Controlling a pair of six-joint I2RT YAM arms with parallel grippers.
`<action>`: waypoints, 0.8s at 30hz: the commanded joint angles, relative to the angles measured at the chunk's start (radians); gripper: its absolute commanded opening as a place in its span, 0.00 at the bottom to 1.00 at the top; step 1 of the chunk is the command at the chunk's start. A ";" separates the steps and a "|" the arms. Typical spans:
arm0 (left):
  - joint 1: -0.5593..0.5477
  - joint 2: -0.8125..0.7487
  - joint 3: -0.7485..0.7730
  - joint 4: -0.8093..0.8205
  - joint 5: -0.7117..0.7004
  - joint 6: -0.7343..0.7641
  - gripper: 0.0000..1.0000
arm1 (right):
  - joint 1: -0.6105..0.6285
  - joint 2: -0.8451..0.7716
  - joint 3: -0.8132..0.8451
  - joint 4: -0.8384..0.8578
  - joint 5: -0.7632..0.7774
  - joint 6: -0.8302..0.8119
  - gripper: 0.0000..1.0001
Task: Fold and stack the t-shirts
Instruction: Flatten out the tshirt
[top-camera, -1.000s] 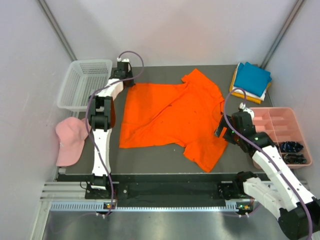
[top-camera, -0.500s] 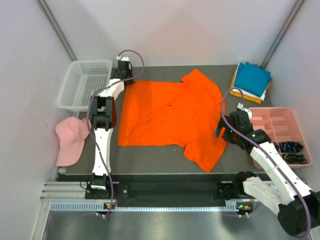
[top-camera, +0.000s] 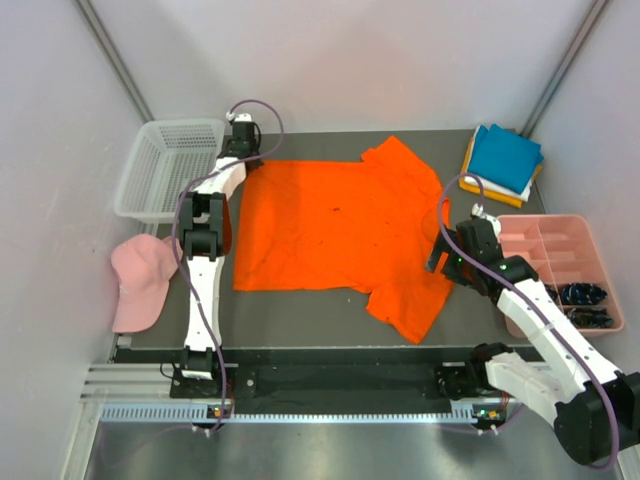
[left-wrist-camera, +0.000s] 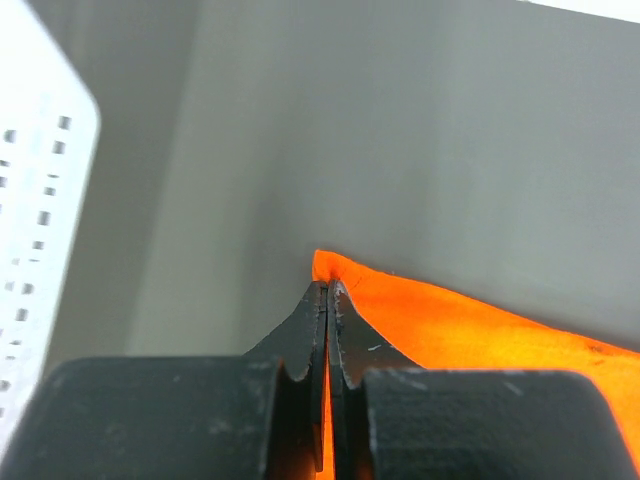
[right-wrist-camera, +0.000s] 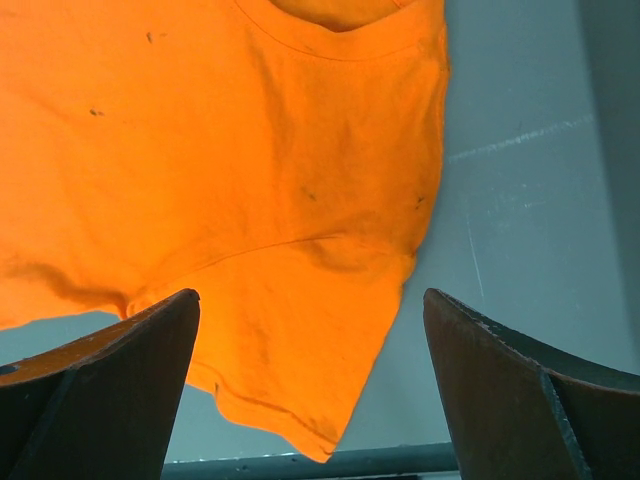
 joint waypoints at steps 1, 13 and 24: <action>0.030 0.029 0.058 0.009 -0.052 0.023 0.00 | 0.010 0.010 0.033 0.026 -0.003 0.006 0.93; 0.047 0.036 0.061 0.017 -0.063 0.036 0.00 | 0.012 0.020 0.042 0.029 -0.011 0.011 0.93; 0.064 0.032 0.062 0.015 -0.091 0.037 0.26 | 0.010 0.030 0.045 0.033 -0.017 0.011 0.93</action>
